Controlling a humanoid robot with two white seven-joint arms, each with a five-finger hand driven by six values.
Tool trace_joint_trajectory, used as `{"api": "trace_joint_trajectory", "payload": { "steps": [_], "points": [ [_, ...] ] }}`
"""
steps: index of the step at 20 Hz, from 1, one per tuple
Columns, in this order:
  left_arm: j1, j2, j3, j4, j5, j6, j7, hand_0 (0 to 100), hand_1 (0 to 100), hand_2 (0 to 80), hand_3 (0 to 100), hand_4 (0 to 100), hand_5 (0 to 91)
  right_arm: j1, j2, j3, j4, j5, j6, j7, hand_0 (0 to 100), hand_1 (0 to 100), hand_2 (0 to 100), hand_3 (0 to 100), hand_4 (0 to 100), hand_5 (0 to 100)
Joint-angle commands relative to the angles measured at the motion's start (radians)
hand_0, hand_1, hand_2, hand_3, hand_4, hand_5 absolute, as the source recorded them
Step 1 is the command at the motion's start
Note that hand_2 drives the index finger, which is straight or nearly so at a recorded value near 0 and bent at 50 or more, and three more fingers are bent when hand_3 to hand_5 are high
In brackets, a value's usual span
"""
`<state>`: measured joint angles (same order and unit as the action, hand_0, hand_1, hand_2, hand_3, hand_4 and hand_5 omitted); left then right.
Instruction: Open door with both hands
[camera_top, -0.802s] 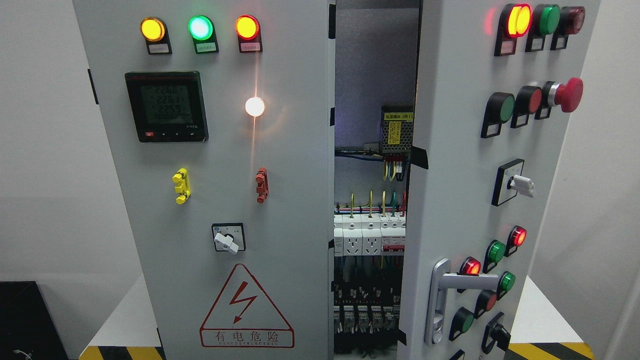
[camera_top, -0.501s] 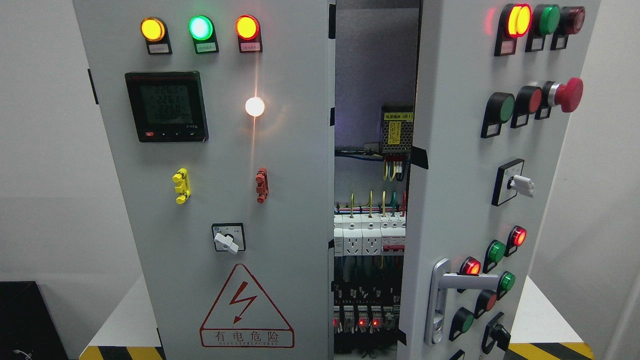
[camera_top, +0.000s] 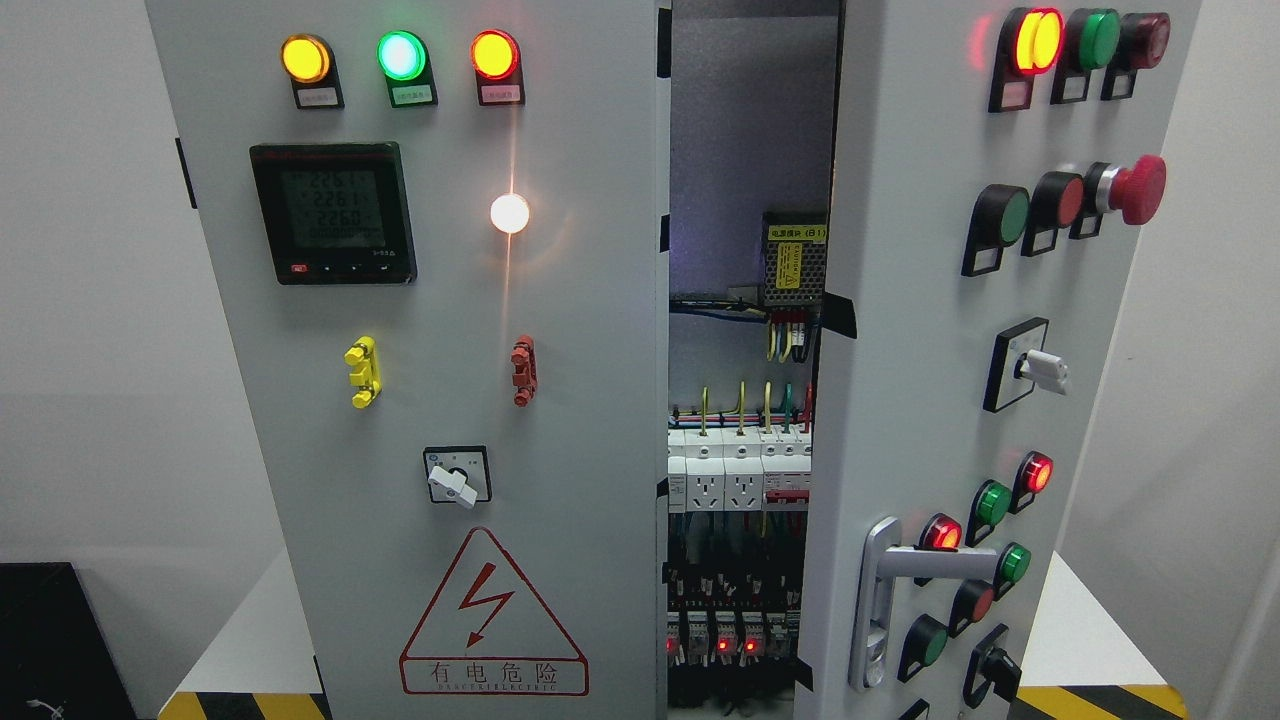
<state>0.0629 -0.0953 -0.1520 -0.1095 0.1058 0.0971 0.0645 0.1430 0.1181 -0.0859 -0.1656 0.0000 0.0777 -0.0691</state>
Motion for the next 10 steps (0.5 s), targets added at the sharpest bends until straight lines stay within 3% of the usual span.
{"api": "trace_joint_trajectory", "payload": {
  "steps": [1,10],
  "points": [
    [0.0,-0.001,-0.001,-0.002,0.0,0.0,0.0,0,0,0.0,0,0,0.0,0.0,0.0,0.0,0.0,-0.011,0.001,0.0,19,0,0,0,0,0],
    [-0.008,0.023,0.0,-0.001,-0.003,-0.037,0.0,0,0,0.0,0,0,0.0,0.0,0.0,0.0,0.0,-0.011,0.001,0.0,19,0,0,0,0,0]
  ]
}}
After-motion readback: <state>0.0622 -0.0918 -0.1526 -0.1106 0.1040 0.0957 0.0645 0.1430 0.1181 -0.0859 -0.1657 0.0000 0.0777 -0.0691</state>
